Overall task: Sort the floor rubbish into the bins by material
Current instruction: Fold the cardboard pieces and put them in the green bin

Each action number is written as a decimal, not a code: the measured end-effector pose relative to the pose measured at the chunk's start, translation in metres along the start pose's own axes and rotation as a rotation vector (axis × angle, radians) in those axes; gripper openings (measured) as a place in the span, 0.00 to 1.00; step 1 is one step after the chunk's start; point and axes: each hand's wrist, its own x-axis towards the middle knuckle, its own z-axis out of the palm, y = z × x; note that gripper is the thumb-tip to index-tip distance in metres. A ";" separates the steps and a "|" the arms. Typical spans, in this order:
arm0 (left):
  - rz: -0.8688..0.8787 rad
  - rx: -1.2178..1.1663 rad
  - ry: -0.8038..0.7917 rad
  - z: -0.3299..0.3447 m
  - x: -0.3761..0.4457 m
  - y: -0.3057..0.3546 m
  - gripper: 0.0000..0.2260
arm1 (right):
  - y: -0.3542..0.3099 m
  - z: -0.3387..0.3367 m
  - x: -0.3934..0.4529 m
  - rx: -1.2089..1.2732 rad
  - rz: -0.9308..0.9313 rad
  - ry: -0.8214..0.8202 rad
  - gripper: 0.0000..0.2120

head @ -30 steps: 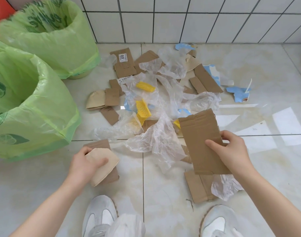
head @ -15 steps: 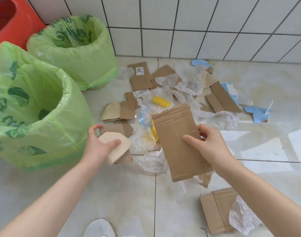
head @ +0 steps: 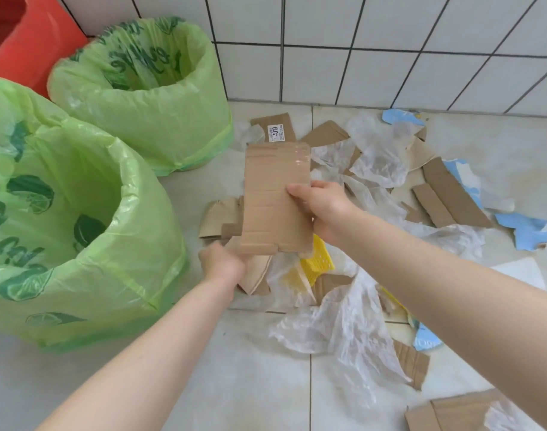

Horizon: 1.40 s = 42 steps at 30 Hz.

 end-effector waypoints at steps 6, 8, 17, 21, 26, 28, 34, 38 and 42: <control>0.125 0.242 0.105 0.025 -0.003 -0.003 0.30 | 0.008 0.037 0.041 -0.126 0.077 0.007 0.10; 0.038 0.128 0.082 0.028 0.004 -0.004 0.33 | 0.014 0.040 0.046 -0.156 0.099 0.010 0.07; -0.086 0.093 0.014 0.025 0.013 0.001 0.20 | 0.036 0.040 0.060 -0.187 0.153 0.000 0.09; -0.129 0.073 -0.001 0.021 0.008 0.004 0.17 | 0.042 0.043 0.063 -0.149 0.166 -0.038 0.07; -0.115 -0.004 -0.007 0.014 0.005 0.005 0.16 | 0.048 0.040 0.063 -0.106 0.171 -0.046 0.12; -0.096 -0.063 -0.024 0.008 0.005 0.006 0.17 | 0.049 0.039 0.061 -0.055 0.173 -0.054 0.14; -0.047 -0.155 -0.188 -0.021 -0.008 0.008 0.18 | 0.041 0.032 0.052 0.124 0.138 -0.064 0.02; -0.017 -0.145 -0.199 -0.046 -0.023 0.008 0.13 | 0.028 0.020 0.040 0.179 0.071 -0.059 0.01; 0.181 -0.027 -0.136 -0.071 -0.043 0.010 0.06 | 0.013 0.009 0.021 0.230 0.094 -0.154 0.05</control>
